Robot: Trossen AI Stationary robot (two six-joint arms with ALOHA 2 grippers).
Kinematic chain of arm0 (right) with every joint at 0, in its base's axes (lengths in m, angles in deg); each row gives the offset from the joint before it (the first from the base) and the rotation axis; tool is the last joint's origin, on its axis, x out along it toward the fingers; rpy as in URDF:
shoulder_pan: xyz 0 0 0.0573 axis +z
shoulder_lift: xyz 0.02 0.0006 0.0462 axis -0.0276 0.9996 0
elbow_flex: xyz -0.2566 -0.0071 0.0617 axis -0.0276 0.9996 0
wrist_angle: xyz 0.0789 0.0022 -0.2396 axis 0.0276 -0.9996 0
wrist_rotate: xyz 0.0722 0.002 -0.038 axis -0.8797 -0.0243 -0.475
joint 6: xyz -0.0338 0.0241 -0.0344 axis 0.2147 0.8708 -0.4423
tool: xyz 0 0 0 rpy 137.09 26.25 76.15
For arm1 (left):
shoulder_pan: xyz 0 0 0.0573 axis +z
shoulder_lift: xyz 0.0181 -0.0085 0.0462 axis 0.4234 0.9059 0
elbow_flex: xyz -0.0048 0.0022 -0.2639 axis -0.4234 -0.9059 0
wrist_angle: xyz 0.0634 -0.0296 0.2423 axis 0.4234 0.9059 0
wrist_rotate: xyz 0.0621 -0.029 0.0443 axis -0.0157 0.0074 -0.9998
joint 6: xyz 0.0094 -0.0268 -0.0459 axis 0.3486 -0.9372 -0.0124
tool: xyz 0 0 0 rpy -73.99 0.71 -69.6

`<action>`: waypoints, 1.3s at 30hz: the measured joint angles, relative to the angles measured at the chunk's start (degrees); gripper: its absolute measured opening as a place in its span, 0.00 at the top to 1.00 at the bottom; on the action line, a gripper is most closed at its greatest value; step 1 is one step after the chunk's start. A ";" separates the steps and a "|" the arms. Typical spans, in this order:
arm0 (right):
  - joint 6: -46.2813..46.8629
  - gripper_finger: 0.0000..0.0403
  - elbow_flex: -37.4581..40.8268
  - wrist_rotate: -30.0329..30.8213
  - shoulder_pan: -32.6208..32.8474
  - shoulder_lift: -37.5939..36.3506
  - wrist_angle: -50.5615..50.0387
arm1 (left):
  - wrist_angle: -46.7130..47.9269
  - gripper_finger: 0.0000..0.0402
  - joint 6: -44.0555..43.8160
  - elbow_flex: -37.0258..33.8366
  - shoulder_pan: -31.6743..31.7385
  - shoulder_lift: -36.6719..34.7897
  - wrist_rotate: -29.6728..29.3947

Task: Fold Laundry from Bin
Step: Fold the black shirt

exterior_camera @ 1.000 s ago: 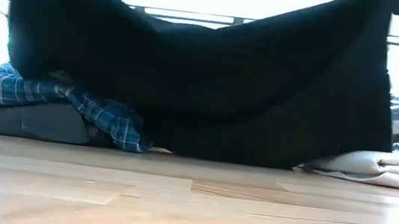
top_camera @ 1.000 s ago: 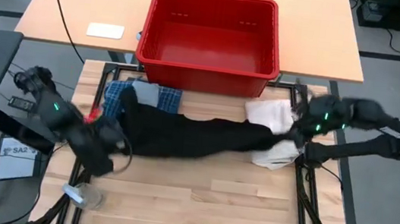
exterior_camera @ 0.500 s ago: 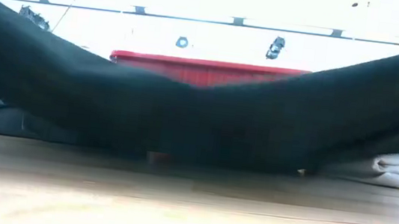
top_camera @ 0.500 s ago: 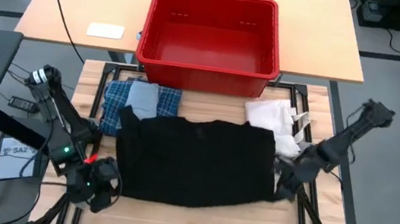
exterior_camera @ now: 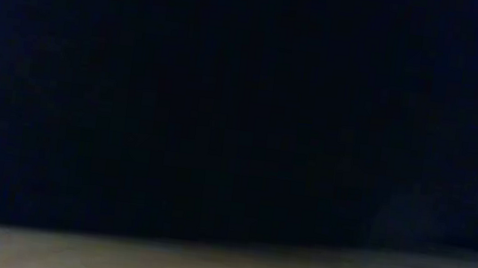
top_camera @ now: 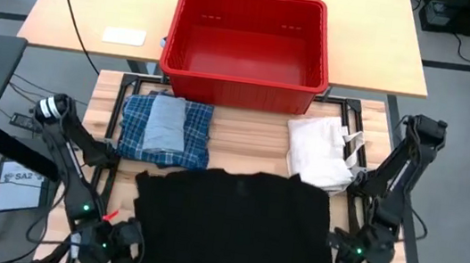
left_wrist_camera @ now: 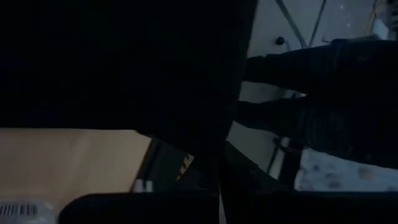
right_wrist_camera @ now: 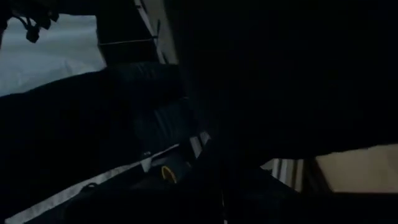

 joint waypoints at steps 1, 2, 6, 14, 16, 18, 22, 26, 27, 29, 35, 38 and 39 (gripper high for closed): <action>1.42 1.00 0.00 0.57 1.12 1.43 1.36 | -1.10 1.00 -0.56 0.02 -0.18 0.73 0.00; 2.86 1.00 0.00 1.23 2.16 2.91 3.17 | -2.06 1.00 -0.79 0.02 -0.22 1.35 0.03; 6.32 1.00 -0.02 5.15 4.55 6.29 7.74 | -3.49 1.00 -0.98 0.01 -0.22 1.75 -2.60; 6.24 1.00 -0.09 23.11 3.33 -1.19 0.51 | 6.65 1.00 -3.09 -0.04 -0.24 -3.61 -15.08; 8.29 1.00 -0.09 29.73 2.66 -4.51 -5.75 | 10.97 1.00 -4.61 -0.02 -0.26 -5.78 -19.52; 11.92 1.00 -0.09 34.81 1.76 -8.07 -13.48 | 17.01 1.00 -6.75 -0.02 -0.24 -8.02 -23.01; 17.99 1.00 -0.06 39.75 -0.68 -14.95 -29.68 | 31.30 1.00 -13.46 0.00 -0.16 -11.59 -26.09; 18.02 1.00 -0.07 40.35 -6.12 -21.10 -42.18 | 43.20 1.00 -17.72 -0.02 0.95 -12.21 -25.99; 18.03 1.00 -0.07 40.33 -7.53 -22.61 -45.14 | 45.27 1.00 -18.02 -0.02 1.51 -12.21 -25.88; 18.03 1.00 -0.07 40.12 -10.30 -25.38 -50.76 | 48.02 1.00 -18.02 -0.02 3.19 -12.21 -25.86; 18.00 1.00 0.00 37.18 -17.67 -30.81 -61.32 | 54.09 1.00 -17.98 -0.02 9.03 -12.21 -27.12; 16.62 1.00 0.69 36.78 -21.18 -31.96 -60.51 | 55.56 1.00 -15.87 -0.02 12.60 -12.19 -29.11; 15.95 1.00 0.73 36.22 -22.22 -31.88 -60.49 | 56.24 0.99 -14.91 -0.02 13.80 -12.19 -29.33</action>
